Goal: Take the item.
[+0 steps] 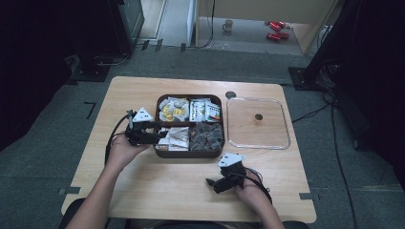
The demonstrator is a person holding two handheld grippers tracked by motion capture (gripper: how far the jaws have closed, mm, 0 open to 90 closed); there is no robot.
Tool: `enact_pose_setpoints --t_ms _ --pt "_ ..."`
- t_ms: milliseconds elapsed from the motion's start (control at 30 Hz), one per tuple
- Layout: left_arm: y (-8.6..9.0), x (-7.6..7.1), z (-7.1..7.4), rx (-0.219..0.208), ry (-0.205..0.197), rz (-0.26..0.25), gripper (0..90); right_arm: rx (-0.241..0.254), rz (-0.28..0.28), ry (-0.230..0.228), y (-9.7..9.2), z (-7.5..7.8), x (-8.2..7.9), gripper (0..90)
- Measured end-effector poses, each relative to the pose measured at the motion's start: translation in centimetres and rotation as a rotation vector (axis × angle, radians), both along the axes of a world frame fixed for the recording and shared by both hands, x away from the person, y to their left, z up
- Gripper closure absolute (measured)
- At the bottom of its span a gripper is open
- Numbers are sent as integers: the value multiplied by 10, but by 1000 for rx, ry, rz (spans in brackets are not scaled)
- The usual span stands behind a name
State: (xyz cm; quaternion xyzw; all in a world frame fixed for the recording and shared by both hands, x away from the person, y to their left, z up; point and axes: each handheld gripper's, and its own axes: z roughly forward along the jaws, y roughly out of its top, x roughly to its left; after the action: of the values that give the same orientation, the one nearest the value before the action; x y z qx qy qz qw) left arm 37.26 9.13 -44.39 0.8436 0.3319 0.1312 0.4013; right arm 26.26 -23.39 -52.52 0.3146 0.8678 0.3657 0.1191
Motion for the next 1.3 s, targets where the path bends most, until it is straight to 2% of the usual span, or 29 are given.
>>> enact_pose_setpoints --t_ms 167,300,500,567,767,967,1033,1067,1167,1300 --pt "-9 4 -6 0 5 -15 426 0 -3 0 0 0 0 0" --pt "-15 6 -9 -12 -14 -24 433 1 -6 -2 0 0 -1 0" --pt "-20 8 -13 -39 20 -49 438 1 -10 -1 0 0 -2 0" --pt "-21 9 -14 -41 20 -53 442 0 -10 -1 0 0 -2 0" --pt "-28 8 -15 -26 32 -72 433 0 -9 -1 0 0 -2 0" --pt "-37 3 -15 -23 22 -89 400 0 -10 -1 0 0 -2 0" --pt "-38 3 -16 -16 22 -91 393 0 -10 -1 0 0 -2 0" --pt "-40 4 -19 4 19 -89 394 0 -10 -1 0 0 -2 0" --pt "-40 8 -22 14 11 -71 425 0 -10 -1 0 0 -2 0" --pt "-39 14 -23 7 22 -39 527 0 -10 -1 0 0 -2 0"
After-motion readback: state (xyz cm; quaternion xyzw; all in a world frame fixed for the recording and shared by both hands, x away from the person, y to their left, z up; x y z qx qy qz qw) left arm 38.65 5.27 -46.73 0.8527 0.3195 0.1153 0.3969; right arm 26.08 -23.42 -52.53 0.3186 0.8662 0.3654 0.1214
